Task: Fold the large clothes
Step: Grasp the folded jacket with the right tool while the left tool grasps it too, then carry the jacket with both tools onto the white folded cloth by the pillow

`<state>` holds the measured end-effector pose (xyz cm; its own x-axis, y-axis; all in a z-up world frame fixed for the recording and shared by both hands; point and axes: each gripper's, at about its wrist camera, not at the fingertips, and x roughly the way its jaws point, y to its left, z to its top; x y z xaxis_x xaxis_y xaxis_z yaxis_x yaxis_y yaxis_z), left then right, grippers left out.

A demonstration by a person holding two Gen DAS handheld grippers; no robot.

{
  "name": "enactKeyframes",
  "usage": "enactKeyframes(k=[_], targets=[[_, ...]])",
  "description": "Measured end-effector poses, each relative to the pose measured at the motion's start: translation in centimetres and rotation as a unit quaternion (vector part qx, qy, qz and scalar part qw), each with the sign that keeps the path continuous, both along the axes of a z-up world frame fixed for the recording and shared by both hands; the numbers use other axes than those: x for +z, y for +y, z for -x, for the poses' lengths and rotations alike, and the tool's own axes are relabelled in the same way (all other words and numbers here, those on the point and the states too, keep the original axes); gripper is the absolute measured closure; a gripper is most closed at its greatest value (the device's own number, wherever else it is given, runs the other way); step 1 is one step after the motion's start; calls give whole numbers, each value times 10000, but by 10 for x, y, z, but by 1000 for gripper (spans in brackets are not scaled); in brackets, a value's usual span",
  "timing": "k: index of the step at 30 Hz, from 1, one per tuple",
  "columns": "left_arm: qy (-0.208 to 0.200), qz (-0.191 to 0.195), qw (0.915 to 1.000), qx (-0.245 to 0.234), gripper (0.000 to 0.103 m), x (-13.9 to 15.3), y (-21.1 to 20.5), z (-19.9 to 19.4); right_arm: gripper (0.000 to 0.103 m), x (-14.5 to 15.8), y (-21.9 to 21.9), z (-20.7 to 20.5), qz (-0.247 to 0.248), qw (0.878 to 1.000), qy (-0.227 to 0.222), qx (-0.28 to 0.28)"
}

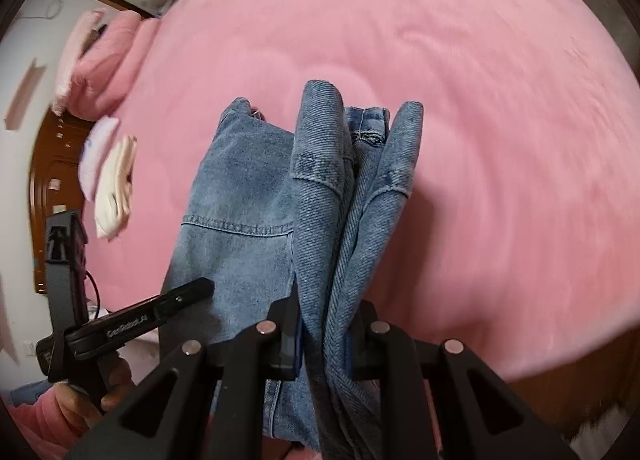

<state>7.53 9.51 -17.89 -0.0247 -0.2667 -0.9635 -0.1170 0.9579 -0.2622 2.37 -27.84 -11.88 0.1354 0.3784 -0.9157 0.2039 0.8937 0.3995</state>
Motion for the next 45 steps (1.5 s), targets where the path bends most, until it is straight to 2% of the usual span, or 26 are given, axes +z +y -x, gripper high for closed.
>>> enactKeyframes(k=[4,7,9,13,16,17,20,24,30,34,37,38,41,43,45], targets=[[-137,252,9993,-240,70,24,57,16,89,23,56,27,148,9992,92,-351],[-398,225,9987,-213,70,50,128,15,89,41,119,38,77,9989,-59,-452],[-547,136,9984,-87,70,65,175,23,89,49,163,36,3,9992,-239,-324],[-841,-132,9960,255,70,95,264,20,89,61,237,13,-258,9988,-417,25],[-1003,-264,9923,678,70,111,327,15,89,71,304,-12,-290,9961,-638,542],[-998,-317,9901,939,70,117,354,11,89,76,328,-20,-320,9945,-706,701],[-1116,-466,9844,1279,70,131,402,0,89,88,382,-43,-447,9892,-985,993],[-1501,-805,9727,1576,70,160,461,-25,89,99,433,-74,-857,9807,-1438,1007],[-2143,-1175,9543,1717,70,166,472,-25,89,129,515,-134,-1405,9622,-2096,1026],[-2523,-1435,9429,1635,70,171,466,-31,89,154,555,-168,-1657,9497,-2415,1108],[-2759,-1483,9346,1688,70,183,485,-53,89,161,572,-190,-1840,9424,-2562,1116],[-2817,-1535,9322,1678,70,184,493,-61,89,160,582,-199,-1876,9408,-2587,1135],[-2824,-1584,9319,1638,70,173,512,-77,89,144,600,-222,-1946,9399,-2556,1155],[-2795,-1583,9325,1650,69,151,527,-101,89,121,609,-237,-1981,9408,-2496,1157],[-2790,-1602,9335,1582,69,116,547,-120,89,85,623,-254,-1904,9412,-2525,1187]])
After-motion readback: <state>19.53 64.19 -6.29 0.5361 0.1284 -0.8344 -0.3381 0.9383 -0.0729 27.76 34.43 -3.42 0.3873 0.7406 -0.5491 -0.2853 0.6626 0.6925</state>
